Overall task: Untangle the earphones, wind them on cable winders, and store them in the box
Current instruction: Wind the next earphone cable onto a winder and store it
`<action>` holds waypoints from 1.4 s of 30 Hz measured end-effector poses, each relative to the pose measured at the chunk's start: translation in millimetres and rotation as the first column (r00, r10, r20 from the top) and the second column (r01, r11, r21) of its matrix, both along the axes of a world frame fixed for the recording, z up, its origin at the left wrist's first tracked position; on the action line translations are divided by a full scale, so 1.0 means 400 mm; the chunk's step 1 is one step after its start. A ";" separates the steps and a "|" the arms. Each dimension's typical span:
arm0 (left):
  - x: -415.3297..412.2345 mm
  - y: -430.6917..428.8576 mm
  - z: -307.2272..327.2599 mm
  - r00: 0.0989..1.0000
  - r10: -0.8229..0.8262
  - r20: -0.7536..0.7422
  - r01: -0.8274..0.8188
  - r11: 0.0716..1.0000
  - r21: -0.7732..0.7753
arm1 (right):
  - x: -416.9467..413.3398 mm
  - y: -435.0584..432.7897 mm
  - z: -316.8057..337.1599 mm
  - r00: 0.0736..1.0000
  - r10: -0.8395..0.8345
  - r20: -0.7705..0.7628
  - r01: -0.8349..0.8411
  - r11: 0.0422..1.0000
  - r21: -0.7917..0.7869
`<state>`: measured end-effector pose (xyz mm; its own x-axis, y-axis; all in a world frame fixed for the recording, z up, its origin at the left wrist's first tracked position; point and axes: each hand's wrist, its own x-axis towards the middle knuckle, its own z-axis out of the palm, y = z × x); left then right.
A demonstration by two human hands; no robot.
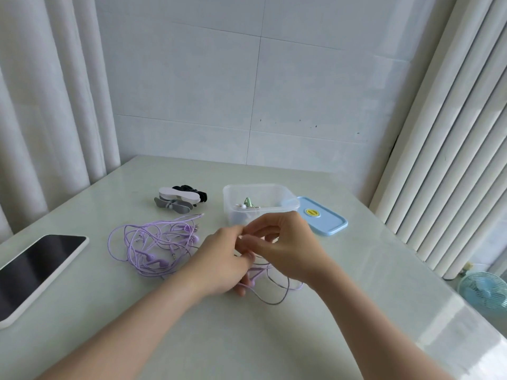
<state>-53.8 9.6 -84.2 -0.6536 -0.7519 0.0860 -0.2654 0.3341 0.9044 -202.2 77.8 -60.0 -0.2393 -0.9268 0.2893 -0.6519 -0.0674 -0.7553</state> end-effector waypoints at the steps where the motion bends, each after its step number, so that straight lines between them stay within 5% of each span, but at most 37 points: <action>1: 0.000 -0.005 -0.004 1.000 -0.009 0.008 0.009 1.000 -0.002 | 0.004 0.001 0.000 1.000 0.001 -0.011 -0.001 1.000 -0.020; 3: 0.000 -0.011 -0.005 1.000 0.000 -0.020 0.000 1.000 -0.002 | 0.008 0.003 0.004 0.998 0.032 0.053 -0.027 0.995 -0.093; 5: 0.000 -0.016 0.001 0.996 0.049 -0.076 -0.050 0.999 -0.015 | 0.015 0.012 0.020 0.953 0.133 0.274 -0.075 0.974 -0.212; 9: 0.000 -0.030 0.010 0.966 0.142 -0.214 -0.147 0.989 -0.006 | 0.029 0.034 0.072 0.687 0.299 0.663 -0.084 0.938 -0.337; 14: 0.015 -0.058 0.026 0.881 0.361 -0.305 -0.344 0.932 0.110 | 0.011 0.043 0.096 0.691 0.147 0.708 0.104 0.949 -0.298; 18: 0.029 -0.079 0.027 0.868 0.409 -0.282 -0.388 0.913 0.129 | -0.003 0.042 0.093 0.658 -0.016 0.753 0.380 0.870 -0.314; 23: 0.043 -0.084 0.029 0.874 0.454 -0.174 -0.473 0.877 -0.087 | -0.030 0.030 0.070 0.721 -0.472 0.508 0.667 0.673 -0.321; 25: 0.045 -0.072 0.038 0.857 0.485 -0.176 -0.506 0.857 -0.103 | -0.040 0.025 0.059 0.755 -0.605 0.253 0.655 0.678 -0.332; 28: 0.047 -0.063 0.046 0.858 0.476 -0.192 -0.498 0.863 -0.088 | -0.045 0.021 0.040 0.650 -0.736 -0.187 0.660 0.670 -0.340; 32: 0.047 -0.057 0.049 0.869 0.416 -0.267 -0.443 0.895 -0.047 | -0.057 0.024 0.028 0.550 -0.698 -0.458 0.650 0.702 -0.290; 36: 0.044 -0.061 0.046 0.881 0.311 -0.356 -0.367 0.925 -0.100 | -0.055 0.034 0.024 0.576 -0.424 -0.699 0.653 0.753 0.081; 38: 0.047 -0.058 0.047 0.905 0.232 -0.357 -0.288 0.951 -0.112 | -0.052 0.024 0.014 0.665 -0.361 -0.654 0.556 0.823 0.111; 42: 0.048 -0.034 0.069 0.936 0.118 -0.331 -0.138 0.990 -0.039 | -0.023 0.002 0.009 0.937 -0.278 -0.212 0.251 0.957 -0.146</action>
